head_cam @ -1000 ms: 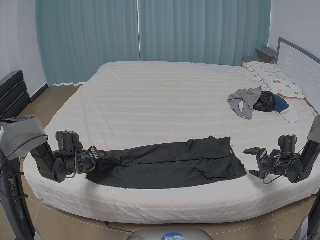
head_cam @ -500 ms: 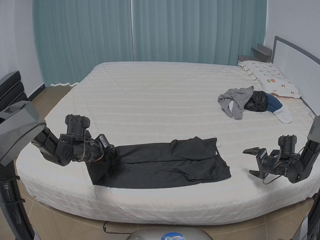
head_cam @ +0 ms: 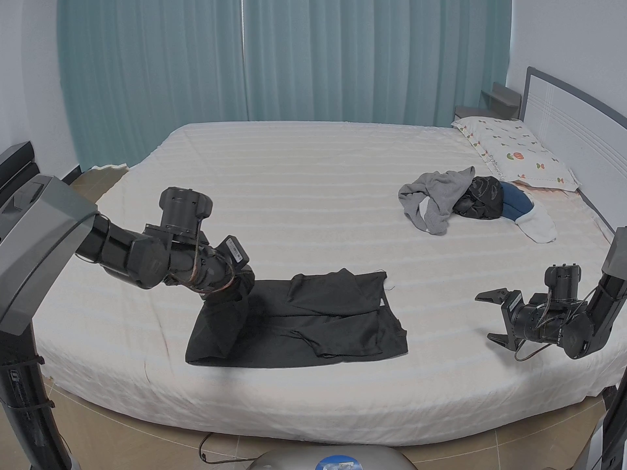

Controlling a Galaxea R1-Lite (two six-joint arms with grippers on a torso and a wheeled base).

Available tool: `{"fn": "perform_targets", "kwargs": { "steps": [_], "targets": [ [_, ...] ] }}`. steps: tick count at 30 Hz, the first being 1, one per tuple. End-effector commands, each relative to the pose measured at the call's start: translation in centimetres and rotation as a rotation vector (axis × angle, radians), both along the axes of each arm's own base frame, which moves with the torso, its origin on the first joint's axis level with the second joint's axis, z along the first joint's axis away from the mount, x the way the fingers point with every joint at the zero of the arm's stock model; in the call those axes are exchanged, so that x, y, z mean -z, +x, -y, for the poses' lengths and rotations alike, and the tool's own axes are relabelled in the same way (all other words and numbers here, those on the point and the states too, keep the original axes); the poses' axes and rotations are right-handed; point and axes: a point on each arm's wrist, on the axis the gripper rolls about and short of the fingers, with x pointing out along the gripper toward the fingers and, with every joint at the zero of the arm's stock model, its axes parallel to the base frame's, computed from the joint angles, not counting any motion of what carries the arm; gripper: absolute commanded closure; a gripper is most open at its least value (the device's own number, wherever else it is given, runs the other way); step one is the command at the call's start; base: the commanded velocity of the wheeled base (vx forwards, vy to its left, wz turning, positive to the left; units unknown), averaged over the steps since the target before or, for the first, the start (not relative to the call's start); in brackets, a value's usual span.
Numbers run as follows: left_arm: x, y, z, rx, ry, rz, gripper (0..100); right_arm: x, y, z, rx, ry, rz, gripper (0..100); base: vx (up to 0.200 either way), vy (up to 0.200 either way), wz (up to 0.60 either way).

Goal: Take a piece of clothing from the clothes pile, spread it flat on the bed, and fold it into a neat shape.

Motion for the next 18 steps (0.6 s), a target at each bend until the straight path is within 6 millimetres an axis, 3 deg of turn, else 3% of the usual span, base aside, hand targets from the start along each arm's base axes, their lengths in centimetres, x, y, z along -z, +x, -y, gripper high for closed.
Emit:
{"fn": "perform_targets", "kwargs": {
  "steps": [1,4,10,18],
  "targets": [
    [0.1,1.0,3.1,0.057,-0.003,-0.008,100,0.1,0.0,-0.1,-0.004,0.0,-0.003,0,0.0,-0.2,0.0],
    [1.0,1.8,4.1,0.057,0.016,-0.023,100,0.3,-0.1,-0.1,-0.005,-0.001,-0.012,0,0.0,-0.2,0.0],
    [2.8,2.7,6.4,0.032,0.08,-0.02,100,0.5,0.0,-0.4,-0.016,-0.003,-0.014,0,0.0,0.0,0.0],
    [3.0,2.5,8.8,0.065,0.08,-0.004,100,0.7,0.1,-0.4,-0.017,-0.004,-0.019,0,0.0,0.0,0.0]
  ]
}}
